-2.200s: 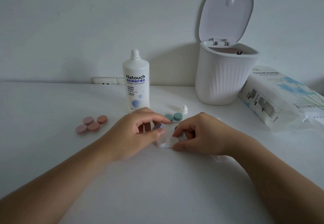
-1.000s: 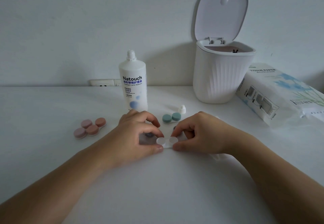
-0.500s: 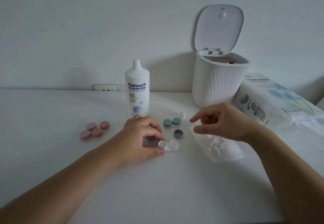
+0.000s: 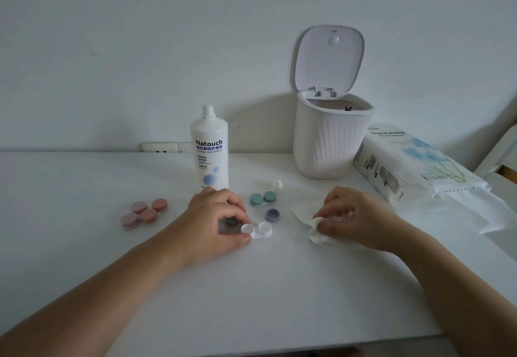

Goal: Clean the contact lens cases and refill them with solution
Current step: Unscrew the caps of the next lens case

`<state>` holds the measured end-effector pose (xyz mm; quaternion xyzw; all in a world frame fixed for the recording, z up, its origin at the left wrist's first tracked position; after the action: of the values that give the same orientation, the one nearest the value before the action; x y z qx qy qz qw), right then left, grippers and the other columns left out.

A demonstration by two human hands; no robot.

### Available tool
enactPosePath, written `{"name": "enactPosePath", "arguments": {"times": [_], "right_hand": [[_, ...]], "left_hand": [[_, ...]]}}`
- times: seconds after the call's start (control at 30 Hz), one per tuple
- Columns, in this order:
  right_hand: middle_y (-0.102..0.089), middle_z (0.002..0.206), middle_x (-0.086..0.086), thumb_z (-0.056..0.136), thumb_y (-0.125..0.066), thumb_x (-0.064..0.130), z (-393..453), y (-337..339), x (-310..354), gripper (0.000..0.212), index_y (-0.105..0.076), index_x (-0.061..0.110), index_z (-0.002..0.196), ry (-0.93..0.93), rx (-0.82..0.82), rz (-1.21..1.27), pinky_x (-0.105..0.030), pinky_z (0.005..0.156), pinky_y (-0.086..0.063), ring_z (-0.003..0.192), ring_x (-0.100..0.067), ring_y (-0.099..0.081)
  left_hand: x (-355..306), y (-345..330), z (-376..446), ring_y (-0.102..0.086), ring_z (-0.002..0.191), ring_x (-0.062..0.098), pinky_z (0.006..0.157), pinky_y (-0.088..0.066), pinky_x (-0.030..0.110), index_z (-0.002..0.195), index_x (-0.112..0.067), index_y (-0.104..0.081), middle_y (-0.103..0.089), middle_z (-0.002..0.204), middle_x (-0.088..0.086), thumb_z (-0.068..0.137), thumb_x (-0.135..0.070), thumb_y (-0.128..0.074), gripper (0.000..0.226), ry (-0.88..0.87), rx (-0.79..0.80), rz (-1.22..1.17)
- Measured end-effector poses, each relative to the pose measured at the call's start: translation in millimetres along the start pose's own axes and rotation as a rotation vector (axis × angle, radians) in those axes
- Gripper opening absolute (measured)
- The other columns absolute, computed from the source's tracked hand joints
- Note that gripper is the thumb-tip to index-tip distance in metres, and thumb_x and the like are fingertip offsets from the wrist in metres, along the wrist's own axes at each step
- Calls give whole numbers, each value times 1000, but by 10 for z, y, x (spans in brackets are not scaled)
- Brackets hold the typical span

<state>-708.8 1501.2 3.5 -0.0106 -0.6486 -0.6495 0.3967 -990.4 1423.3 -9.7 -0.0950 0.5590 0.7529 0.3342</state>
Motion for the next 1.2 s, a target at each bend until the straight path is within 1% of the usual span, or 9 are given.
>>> {"name": "enactPosePath", "arguments": {"times": [0.1,0.2,0.27,0.47,0.57,0.67,0.7,0.83,1.2], "right_hand": [[-63,84,9,79,-84,23,-23,-35,-46,19,-78,39,71,-9,-52,131,-12,61,-37,63,0,-53],[-66,83,12,80,-83,20,-53,6,-96,22,-77,39,72,-33,-109,261,-10,61,-39,63,-1,-52],[-70,79,5,82,-82,19,-63,47,-123,17,-77,34,74,-77,-159,368,-14,61,-41,66,-6,-55],[-75,71,5,84,-80,18,-73,69,-126,7,-79,22,78,-188,-230,604,-14,54,-46,58,-4,-62],[-75,71,3,84,-79,15,-77,61,-117,6,-79,19,79,-208,-227,638,-16,52,-46,58,-6,-62],[-74,69,0,85,-79,13,-73,41,-110,7,-78,15,78,-218,-230,684,-16,50,-46,56,-7,-61],[-74,69,0,85,-79,13,-72,39,-115,7,-78,14,78,-227,-238,695,-16,50,-46,56,-8,-61],[-74,69,0,84,-79,16,-72,56,-142,8,-78,16,76,-249,-265,770,-18,51,-47,57,-8,-62],[-74,70,-1,85,-79,17,-65,66,-191,10,-78,14,76,-257,-248,832,-19,52,-47,58,-9,-62]], "left_hand": [[-14,6,0,-50,102,6,99,-38,30,88,-33,-76,-62,98,-18,77,-30,-85,15,7,-28,1],[-29,30,12,-51,105,8,100,-38,34,88,-31,-77,-62,100,-17,77,-29,-85,14,35,-36,-15],[-45,53,33,-51,109,10,102,-38,33,87,-33,-76,-62,103,-20,78,-30,-85,13,60,-39,-21],[-144,92,117,-54,104,5,80,-42,3,87,-35,-75,-62,105,-20,80,-24,-84,15,99,8,-171],[-198,150,201,-55,92,3,73,-39,4,87,-40,-74,-64,102,-23,81,-35,-82,12,134,28,-145],[-266,224,348,-56,60,1,56,-40,9,88,-39,-74,-68,76,-12,81,-36,-81,10,206,53,-237],[-302,250,409,-57,57,2,55,-41,12,89,-36,-75,-68,70,-11,82,-34,-81,9,223,61,-280],[-430,354,711,-66,62,7,60,-47,11,88,-25,-78,-78,80,-4,84,-22,-81,5,257,25,-401],[-697,566,1881,-63,61,9,58,-49,20,82,-12,-78,-78,81,4,82,-17,-79,6,338,-141,-646]]}}
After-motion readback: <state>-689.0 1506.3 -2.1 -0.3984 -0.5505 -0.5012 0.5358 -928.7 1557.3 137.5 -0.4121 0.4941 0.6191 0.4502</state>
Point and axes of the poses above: each hand's wrist, its own z-axis towards the middle knuckle, its own y-axis out of the back of the hand, x = y × z, the point moved 3 cm from there along z, towards the middle knuckle
